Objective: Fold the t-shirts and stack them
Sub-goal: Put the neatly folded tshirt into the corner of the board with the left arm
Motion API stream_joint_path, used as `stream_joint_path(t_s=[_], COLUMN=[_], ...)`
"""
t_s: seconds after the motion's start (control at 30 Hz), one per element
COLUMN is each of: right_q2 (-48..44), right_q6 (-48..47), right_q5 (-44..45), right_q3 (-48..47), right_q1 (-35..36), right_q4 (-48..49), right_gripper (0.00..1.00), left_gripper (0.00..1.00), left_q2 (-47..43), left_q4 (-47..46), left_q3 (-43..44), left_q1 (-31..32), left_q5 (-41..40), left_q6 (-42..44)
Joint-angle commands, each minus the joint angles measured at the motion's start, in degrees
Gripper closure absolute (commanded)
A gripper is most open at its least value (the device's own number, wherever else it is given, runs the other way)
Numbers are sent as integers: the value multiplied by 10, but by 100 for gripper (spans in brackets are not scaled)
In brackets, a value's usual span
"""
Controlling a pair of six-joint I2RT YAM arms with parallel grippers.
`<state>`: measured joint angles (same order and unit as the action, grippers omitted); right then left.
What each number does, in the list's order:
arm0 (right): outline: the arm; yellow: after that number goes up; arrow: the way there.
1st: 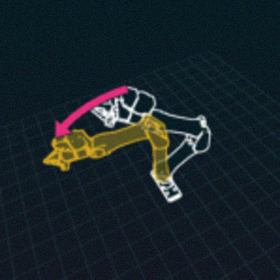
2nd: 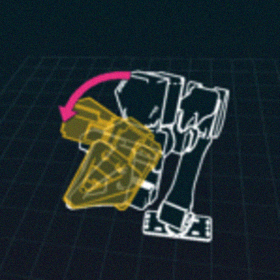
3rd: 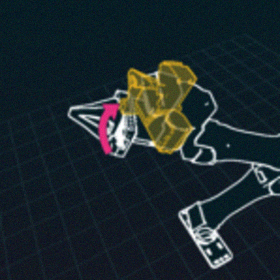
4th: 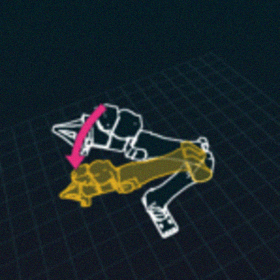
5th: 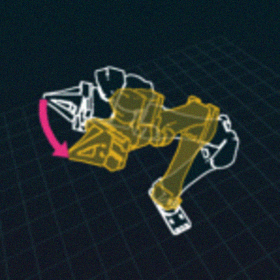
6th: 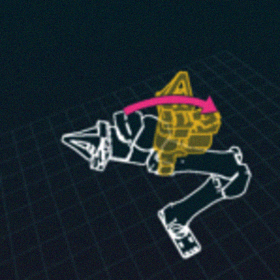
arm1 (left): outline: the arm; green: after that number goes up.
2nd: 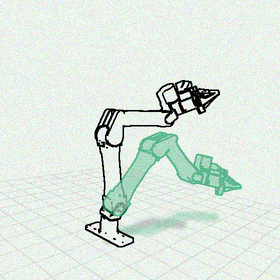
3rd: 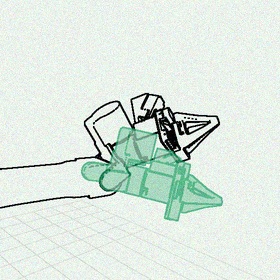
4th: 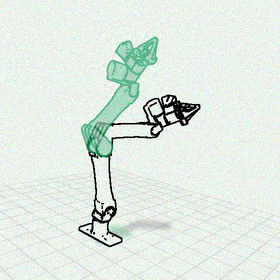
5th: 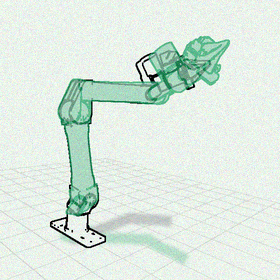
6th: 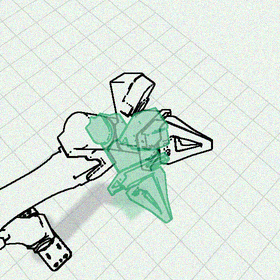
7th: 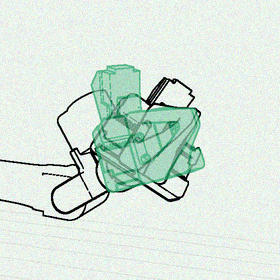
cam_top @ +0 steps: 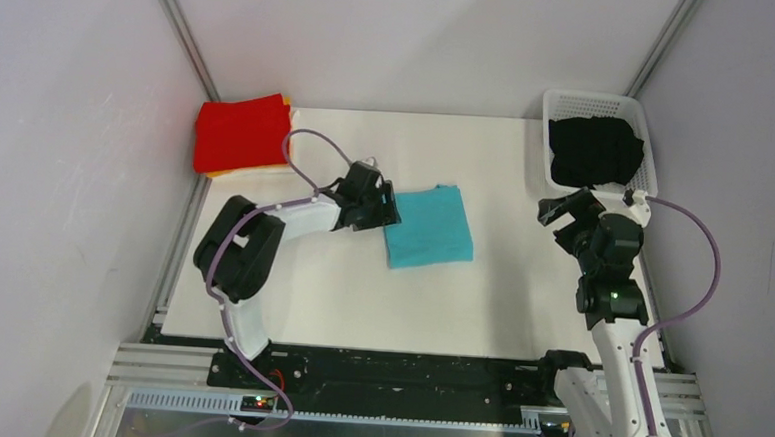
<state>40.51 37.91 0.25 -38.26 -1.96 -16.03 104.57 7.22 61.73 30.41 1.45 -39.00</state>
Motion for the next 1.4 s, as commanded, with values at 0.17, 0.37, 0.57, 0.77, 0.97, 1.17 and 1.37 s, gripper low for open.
stream_joint_path(t_s=[0.17, 0.37, 0.57, 0.77, 0.97, 1.17, 1.37], right_q2=[27, 37, 36, 33, 23, 12, 28], right_q6=[-4, -7, -14, -13, -6, -8, -5], right_q5=[37, 34, 39, 16, -17, -16, -6], right_q3=[3, 3, 4, 3, 3, 3, 3], right_q1=[-2, -2, -2, -2, -2, -2, -2], right_q4=[-1, 1, 0, 2, 3, 1, 12], right_gripper=[1, 1, 1, 1, 1, 1, 1], left_gripper=[47, 68, 99, 100, 100, 100, 100], left_q2=[63, 99, 75, 58, 99, 173, 211], left_q4=[23, 106, 168, 201, 194, 174, 168], left_q3=[31, 88, 134, 179, 244, 386, 479], left_q1=[60, 82, 84, 60, 3, -49, -66], left_q5=[-65, -143, -217, -311, -388, -371, -434], left_q6=[-39, -40, 19, 172, 305, 418, 563])
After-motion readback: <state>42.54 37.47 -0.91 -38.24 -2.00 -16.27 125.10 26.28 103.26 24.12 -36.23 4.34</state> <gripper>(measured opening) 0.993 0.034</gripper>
